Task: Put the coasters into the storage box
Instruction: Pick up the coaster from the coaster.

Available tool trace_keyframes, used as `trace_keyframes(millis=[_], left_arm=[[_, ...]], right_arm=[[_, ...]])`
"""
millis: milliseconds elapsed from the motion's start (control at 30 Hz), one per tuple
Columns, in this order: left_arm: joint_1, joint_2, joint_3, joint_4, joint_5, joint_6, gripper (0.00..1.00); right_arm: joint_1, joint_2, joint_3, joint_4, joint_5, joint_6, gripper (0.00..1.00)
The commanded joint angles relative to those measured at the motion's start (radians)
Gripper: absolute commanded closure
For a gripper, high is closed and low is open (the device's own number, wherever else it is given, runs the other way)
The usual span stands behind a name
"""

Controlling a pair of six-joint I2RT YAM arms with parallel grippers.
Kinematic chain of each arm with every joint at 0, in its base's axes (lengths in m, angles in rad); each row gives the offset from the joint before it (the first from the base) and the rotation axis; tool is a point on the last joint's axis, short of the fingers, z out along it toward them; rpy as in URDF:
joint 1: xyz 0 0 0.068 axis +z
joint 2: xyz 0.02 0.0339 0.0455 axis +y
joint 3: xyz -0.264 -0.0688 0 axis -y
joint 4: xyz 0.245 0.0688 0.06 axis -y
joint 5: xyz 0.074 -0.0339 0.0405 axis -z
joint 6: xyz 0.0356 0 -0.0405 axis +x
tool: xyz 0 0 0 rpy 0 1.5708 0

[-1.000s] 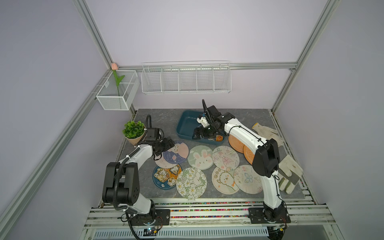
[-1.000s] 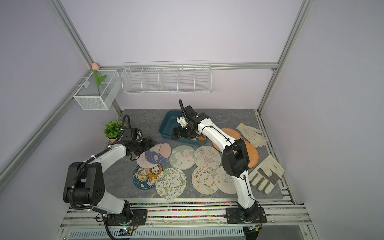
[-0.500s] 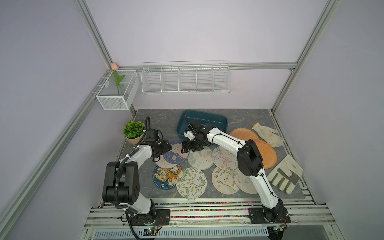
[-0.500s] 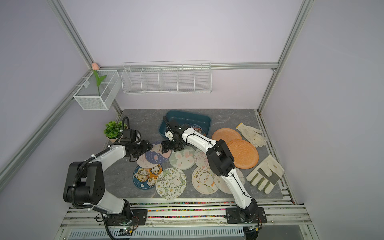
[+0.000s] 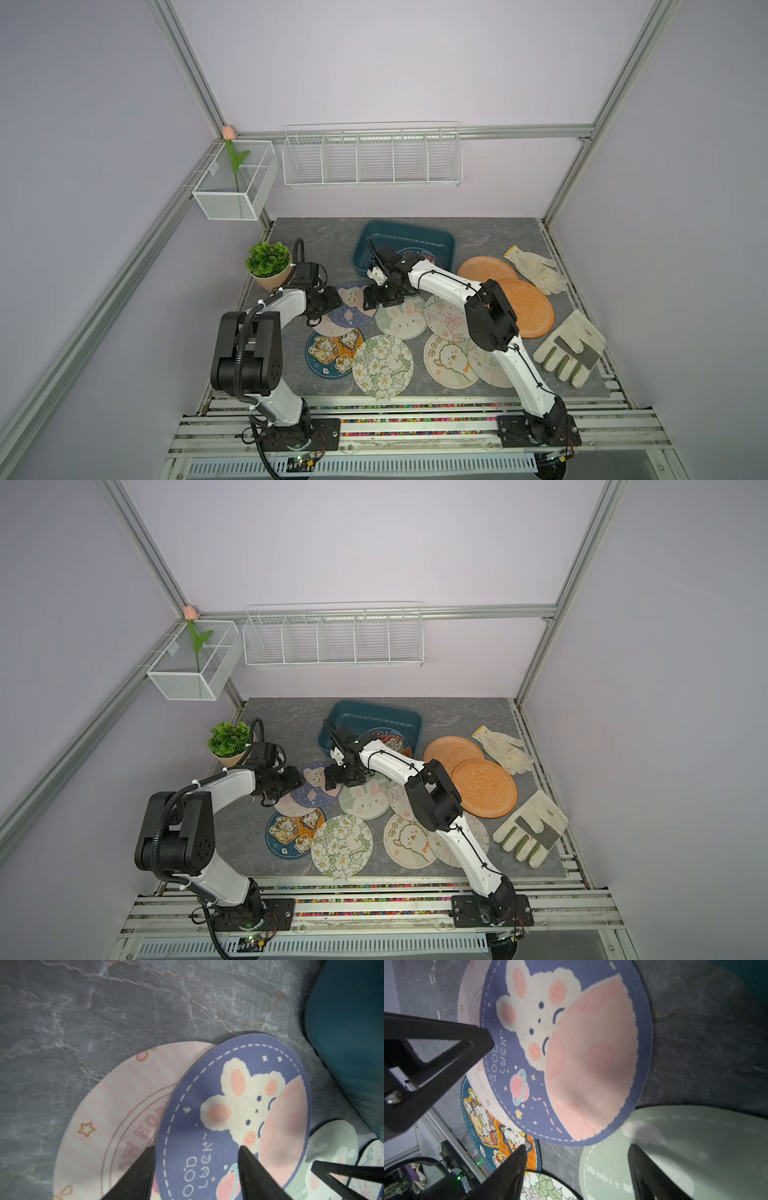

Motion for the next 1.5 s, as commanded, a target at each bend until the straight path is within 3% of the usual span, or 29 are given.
trace_keyframes(millis=[0,900,1133,1267,1467], left_arm=[[0.007,0.024,-0.015,0.007,0.008,0.016,0.38],[0.005,0.041,-0.025,0.030,0.071,0.013,0.48],[0.005,0.030,-0.019,0.033,0.073,0.004,0.62],[0.005,0.013,-0.008,0.030,0.070,-0.004,0.76],[0.005,-0.037,0.014,0.003,0.070,-0.012,0.93]], right_arm=[[0.008,0.032,0.031,0.010,0.011,0.012,0.23],[0.010,0.114,0.120,0.019,-0.040,0.029,0.42],[0.010,0.122,0.137,0.005,-0.046,0.021,0.42],[0.008,0.120,0.141,0.002,-0.054,0.014,0.41],[-0.006,0.081,0.133,-0.005,-0.065,0.001,0.30]])
